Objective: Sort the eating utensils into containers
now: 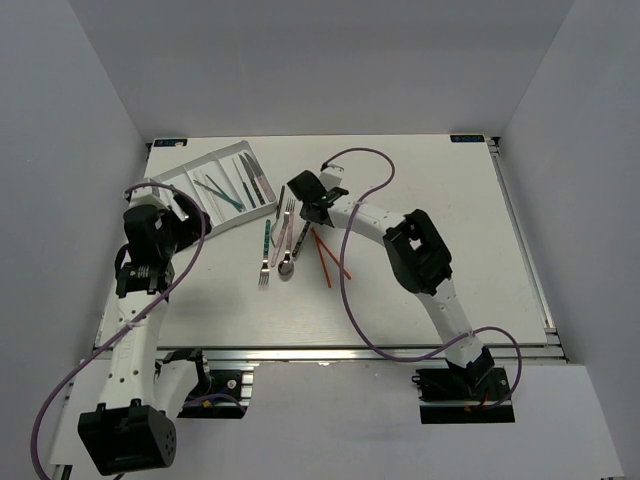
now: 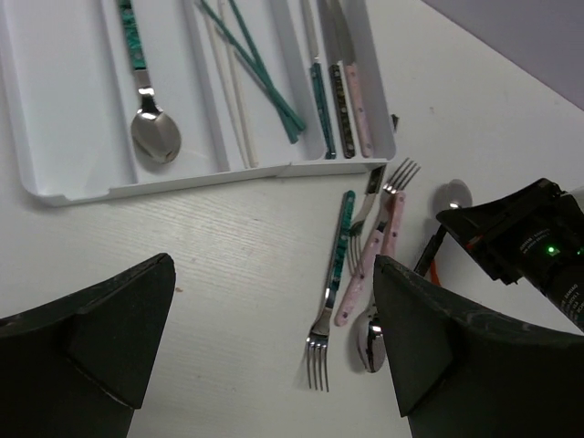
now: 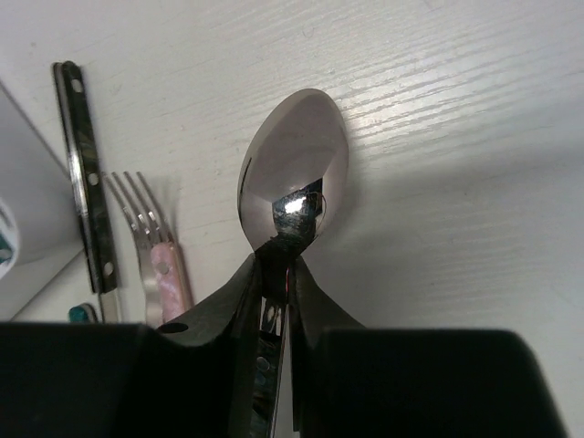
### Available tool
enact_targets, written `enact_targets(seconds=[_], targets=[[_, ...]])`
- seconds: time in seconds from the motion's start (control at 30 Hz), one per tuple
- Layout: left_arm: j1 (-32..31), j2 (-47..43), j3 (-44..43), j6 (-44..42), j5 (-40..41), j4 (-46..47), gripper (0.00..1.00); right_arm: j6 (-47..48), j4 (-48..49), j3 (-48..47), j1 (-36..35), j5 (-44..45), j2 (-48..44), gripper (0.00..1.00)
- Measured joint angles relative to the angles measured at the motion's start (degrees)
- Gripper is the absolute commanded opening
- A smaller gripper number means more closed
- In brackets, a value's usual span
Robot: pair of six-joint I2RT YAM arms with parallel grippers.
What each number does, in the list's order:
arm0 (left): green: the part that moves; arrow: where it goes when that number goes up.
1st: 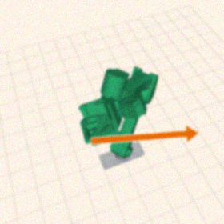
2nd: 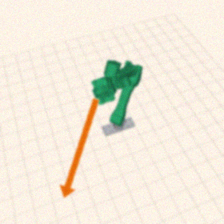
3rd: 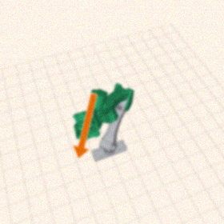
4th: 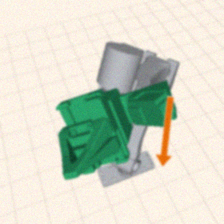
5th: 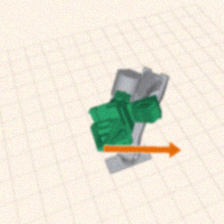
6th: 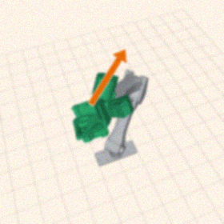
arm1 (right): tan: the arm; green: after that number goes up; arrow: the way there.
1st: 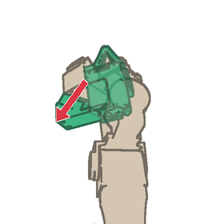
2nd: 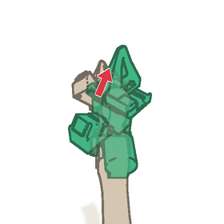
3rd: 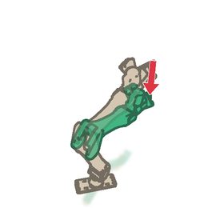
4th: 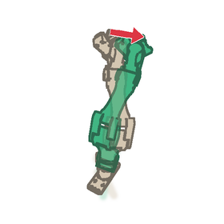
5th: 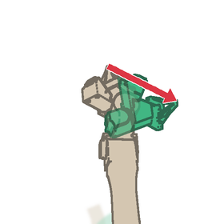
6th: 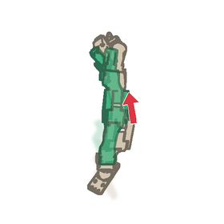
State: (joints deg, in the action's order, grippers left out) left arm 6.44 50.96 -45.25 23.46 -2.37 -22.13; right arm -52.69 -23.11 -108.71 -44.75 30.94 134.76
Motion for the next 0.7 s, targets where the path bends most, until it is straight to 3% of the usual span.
enact_targets(seconds=[0.23, 0.43, 0.7], targets=[[-3.6, 1.7, 0.2, 0.8, -13.9, 6.1, 0.98, 3.8, 7.4, 12.1, 0.2, -2.7, -14.3, 0.00], [-14.3, 7.9, 0.3, 2.7, -26.1, 10.2, 0.98, 8.8, 21.4, 28.5, 0.5, -12.4, -32.5, 0.00], [-28.5, 9.5, 2.6, 10.7, -31.1, 22.8, 0.96, 10.3, 31.3, 42.8, -0.3, -22.2, -46.8, 0.00]])
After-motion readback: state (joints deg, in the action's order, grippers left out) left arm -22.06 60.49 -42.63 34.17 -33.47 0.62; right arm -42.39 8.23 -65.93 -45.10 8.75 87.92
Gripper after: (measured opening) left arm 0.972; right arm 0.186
